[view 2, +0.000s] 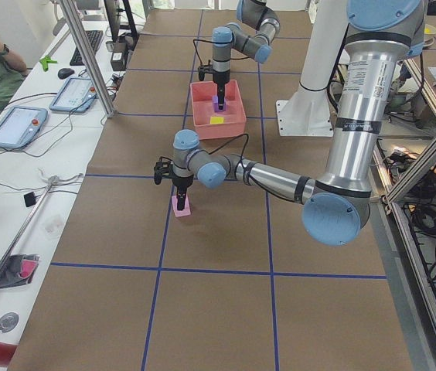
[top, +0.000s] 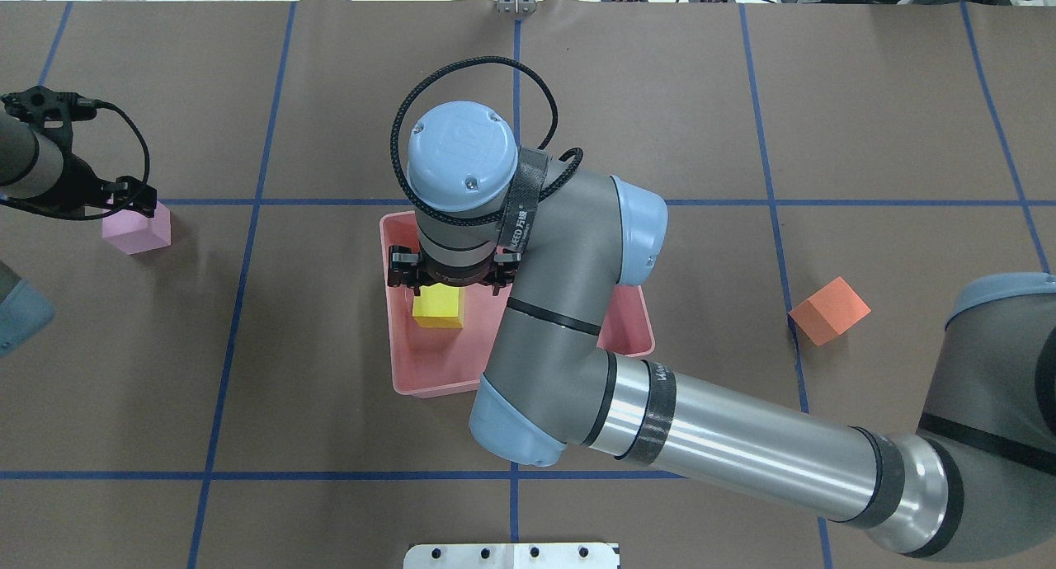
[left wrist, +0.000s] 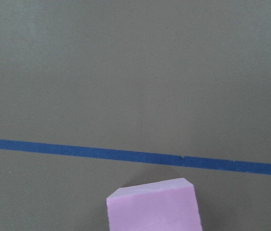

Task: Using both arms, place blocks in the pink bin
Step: 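Lower the left gripper onto the light pink cube and grasp it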

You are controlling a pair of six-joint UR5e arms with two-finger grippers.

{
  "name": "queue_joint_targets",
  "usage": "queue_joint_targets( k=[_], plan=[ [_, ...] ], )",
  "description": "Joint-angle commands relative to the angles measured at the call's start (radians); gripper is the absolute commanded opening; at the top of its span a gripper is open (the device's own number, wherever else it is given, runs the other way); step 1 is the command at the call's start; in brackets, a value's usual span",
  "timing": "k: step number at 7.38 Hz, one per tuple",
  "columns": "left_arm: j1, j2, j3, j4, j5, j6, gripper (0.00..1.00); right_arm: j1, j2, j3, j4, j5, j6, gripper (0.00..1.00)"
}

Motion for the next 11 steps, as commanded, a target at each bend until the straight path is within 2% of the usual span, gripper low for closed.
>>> queue_joint_targets(
  k=[1, 2, 4, 6, 7, 8, 9, 10, 11],
  plan=[
    [0.003, -0.003, 0.009, -0.001, 0.002, -0.024, 1.0, 0.004, -0.006, 0.012, 0.001, -0.001, -0.002, 1.0],
    [0.004, -0.006, 0.017, -0.003, 0.002, -0.029, 1.0, 0.004, -0.006, 0.012, 0.001, -0.003, -0.002, 1.0],
    [0.004, -0.029, 0.107, -0.116, 0.002, -0.062, 1.0, 0.006, -0.007, 0.014, -0.001, -0.017, -0.002, 1.0],
    [0.006, -0.042, 0.13, -0.135, 0.0, -0.095, 1.0, 0.009, -0.019, 0.032, -0.002, -0.023, -0.002, 1.0],
    [0.007, -0.042, 0.13, -0.135, 0.0, -0.095, 0.91, 0.036, -0.024, 0.05, -0.013, -0.011, -0.002, 1.0],
    [0.007, -0.04, 0.123, -0.136, 0.0, -0.095, 0.26, 0.052, -0.038, 0.073, -0.03, -0.004, -0.002, 1.0],
    [0.006, -0.033, 0.1, -0.135, 0.0, -0.096, 0.0, 0.072, -0.065, 0.113, -0.034, 0.002, -0.005, 1.0],
    [0.001, -0.023, 0.057, -0.118, -0.003, -0.095, 0.0, 0.09, -0.113, 0.162, -0.035, 0.011, -0.015, 1.0],
    [-0.005, -0.004, -0.001, -0.045, -0.003, -0.083, 0.0, 0.119, -0.169, 0.213, -0.039, 0.023, -0.03, 1.0]
  ],
)
